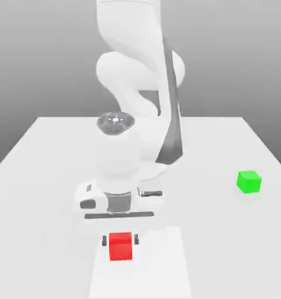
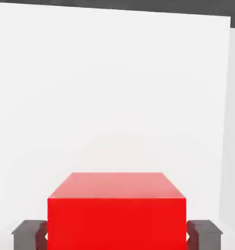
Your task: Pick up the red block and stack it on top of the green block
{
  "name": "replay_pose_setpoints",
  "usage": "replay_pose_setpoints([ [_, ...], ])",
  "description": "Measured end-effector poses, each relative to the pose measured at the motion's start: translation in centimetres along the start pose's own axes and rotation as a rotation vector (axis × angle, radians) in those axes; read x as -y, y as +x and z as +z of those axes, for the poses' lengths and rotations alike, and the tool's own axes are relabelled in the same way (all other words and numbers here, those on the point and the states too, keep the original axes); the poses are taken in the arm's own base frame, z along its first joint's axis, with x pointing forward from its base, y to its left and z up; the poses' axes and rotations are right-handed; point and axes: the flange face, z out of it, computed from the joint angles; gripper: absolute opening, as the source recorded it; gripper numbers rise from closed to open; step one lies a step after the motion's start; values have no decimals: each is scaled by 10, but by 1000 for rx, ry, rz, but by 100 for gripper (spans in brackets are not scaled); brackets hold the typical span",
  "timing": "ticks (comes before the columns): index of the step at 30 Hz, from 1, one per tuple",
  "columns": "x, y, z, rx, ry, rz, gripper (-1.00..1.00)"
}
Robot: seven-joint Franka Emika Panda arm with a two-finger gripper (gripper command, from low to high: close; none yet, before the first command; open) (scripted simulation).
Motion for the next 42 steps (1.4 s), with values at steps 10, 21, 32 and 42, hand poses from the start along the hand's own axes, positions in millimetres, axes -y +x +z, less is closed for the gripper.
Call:
replay_pose_setpoints([
  [10, 12, -10, -56, 0, 2, -46, -100],
  [21, 134, -202, -90, 5, 26, -798, -100],
  [32, 114, -431, -98, 4, 5, -1601, -100],
  [42, 109, -450, -70, -35, -49, -1691, -100],
])
